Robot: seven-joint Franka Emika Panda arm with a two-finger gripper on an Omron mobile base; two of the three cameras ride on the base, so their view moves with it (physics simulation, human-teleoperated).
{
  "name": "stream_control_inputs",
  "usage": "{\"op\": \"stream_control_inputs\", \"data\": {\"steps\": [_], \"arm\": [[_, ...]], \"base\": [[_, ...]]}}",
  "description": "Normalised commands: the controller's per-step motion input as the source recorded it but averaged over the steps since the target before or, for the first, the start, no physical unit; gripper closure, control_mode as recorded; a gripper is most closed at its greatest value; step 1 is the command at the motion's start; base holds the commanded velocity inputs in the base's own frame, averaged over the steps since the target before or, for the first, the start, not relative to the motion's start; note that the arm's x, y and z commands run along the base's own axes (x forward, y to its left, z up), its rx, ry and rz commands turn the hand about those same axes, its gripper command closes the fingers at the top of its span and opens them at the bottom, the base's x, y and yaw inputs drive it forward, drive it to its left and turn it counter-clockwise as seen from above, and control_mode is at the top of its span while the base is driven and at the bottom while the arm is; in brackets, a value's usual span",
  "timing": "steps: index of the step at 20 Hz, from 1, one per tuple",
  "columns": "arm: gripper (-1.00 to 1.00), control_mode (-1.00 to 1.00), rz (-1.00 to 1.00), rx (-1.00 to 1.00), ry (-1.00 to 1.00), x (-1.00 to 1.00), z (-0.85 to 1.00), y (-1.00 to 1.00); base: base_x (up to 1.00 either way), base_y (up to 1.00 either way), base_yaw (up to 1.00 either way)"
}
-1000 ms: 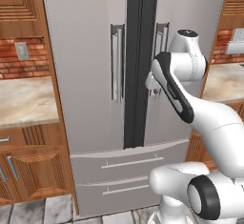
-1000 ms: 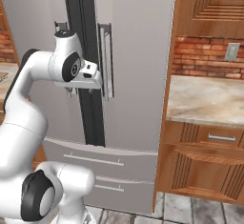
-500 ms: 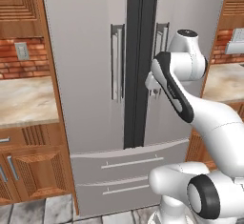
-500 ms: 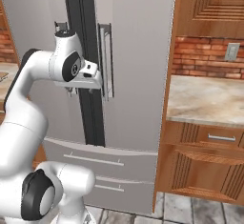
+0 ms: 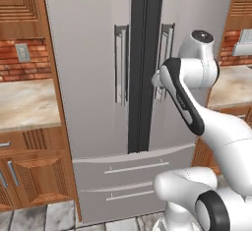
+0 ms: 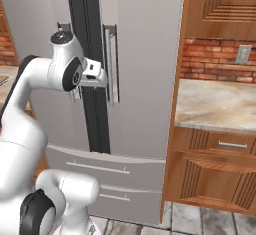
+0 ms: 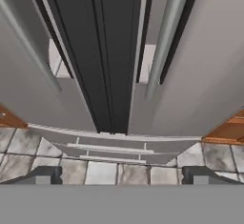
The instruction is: Retrieve the sausage and cheese from the fridge and place them on the cutting board on the counter.
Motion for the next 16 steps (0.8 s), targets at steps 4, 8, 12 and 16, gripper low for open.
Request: {"op": "stream_control_inputs", "data": {"steps": [4,8,12,16], "arm": [[-1.00,-1.00,-0.04,0.00,-0.43,0.18,0.06,-0.14],[-1.00,-1.00,-0.03,0.00,-0.14,0.60,0.03,-0.19],[-1.00,-1.00,-0.01,0.00,0.02,0.90,0.06,-0.19],[-1.00,-1.00,0.00,0.02,0.10,0.81,0.09,-0.42]], "base": [[0.00,0.00,0.00],[0.00,0.00,0.00],[0.00,0.00,0.00],[0.00,0.00,0.00]]}}
